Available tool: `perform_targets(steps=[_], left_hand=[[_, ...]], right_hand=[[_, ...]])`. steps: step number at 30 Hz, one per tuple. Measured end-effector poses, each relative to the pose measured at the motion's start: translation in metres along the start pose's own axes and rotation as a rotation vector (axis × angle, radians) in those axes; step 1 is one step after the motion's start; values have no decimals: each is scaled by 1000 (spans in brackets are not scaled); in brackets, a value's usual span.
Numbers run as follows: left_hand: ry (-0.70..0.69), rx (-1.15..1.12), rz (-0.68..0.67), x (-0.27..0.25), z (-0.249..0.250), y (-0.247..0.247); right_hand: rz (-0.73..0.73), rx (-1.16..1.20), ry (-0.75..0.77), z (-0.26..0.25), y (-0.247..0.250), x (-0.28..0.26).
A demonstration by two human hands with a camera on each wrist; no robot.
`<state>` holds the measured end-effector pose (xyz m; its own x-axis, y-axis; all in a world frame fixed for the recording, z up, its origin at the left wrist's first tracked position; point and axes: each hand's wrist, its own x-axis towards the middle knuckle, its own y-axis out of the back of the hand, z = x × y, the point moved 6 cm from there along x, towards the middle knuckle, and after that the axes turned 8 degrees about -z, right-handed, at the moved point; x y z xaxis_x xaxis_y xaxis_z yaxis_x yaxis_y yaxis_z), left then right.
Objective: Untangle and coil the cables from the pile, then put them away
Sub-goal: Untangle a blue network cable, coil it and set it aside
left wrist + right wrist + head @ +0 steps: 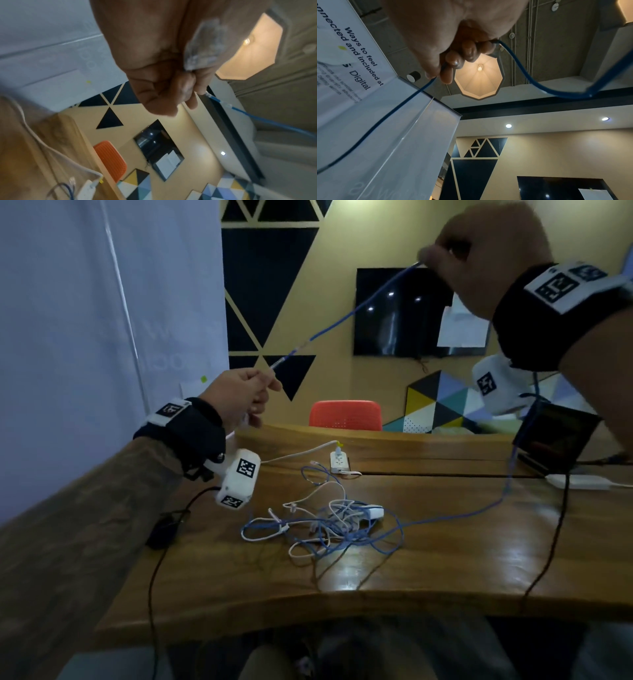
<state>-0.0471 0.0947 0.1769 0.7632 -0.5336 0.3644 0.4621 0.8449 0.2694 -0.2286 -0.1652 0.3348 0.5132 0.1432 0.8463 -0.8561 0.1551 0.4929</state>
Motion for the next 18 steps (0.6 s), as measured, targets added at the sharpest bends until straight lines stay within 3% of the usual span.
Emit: perform_targets(steps=[3,7,12,14,16,18], left_hand=[[6,-211,-36,-25,8,-7],[3,-425,-35,-68,9,-17],[60,-600,-71,-123,-17,-43],[69,-651,-129,-144,-33,-53],[78,-691,-176,-164,-49,-62],[107,-736,-195,-185,-62,-70]], right_hand=[[-71,117,-57,-7,14,-15],[-427,311,-17,-39,-10,-61],[-852,685,-132,-107,-57,-158],[-1008,728,-127,-139,-76,-194],[-1009,719,-102,-163,-95,-220],[-882,849,-90,-185,-107,-239]])
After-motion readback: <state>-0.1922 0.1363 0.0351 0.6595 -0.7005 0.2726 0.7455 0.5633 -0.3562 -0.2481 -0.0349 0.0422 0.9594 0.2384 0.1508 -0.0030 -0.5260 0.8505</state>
